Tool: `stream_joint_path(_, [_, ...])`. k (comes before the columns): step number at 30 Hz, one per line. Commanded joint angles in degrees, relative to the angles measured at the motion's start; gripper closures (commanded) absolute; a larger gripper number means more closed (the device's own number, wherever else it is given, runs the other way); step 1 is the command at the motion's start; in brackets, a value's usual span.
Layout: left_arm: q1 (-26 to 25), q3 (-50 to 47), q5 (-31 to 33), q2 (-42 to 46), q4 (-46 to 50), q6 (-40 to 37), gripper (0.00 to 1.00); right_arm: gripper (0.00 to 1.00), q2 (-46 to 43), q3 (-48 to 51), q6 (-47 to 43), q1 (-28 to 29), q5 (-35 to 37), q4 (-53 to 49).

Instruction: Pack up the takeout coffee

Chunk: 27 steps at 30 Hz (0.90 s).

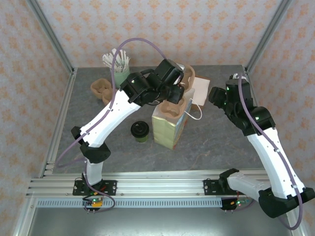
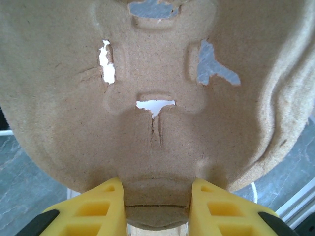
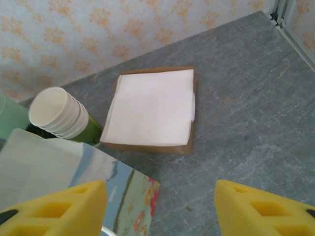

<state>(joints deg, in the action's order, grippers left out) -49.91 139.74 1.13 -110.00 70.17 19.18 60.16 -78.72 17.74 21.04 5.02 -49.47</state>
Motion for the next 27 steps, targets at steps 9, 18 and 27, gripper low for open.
stream_joint_path(9, [-0.44,-1.37,1.5,-2.16,3.56,-1.78,0.71,0.39,1.16,2.34,-2.29,-0.91,-3.84,1.95])
stream_joint_path(18, [-0.41,-1.51,2.27,-2.93,3.15,-1.4,0.71,0.38,1.14,3.15,-2.04,-0.92,-4.89,1.9])
stream_joint_path(27, [-0.19,0.29,2.9,-4.2,3.68,-0.82,0.72,0.38,1.19,4.21,-1.92,-0.91,-5.2,2.32])
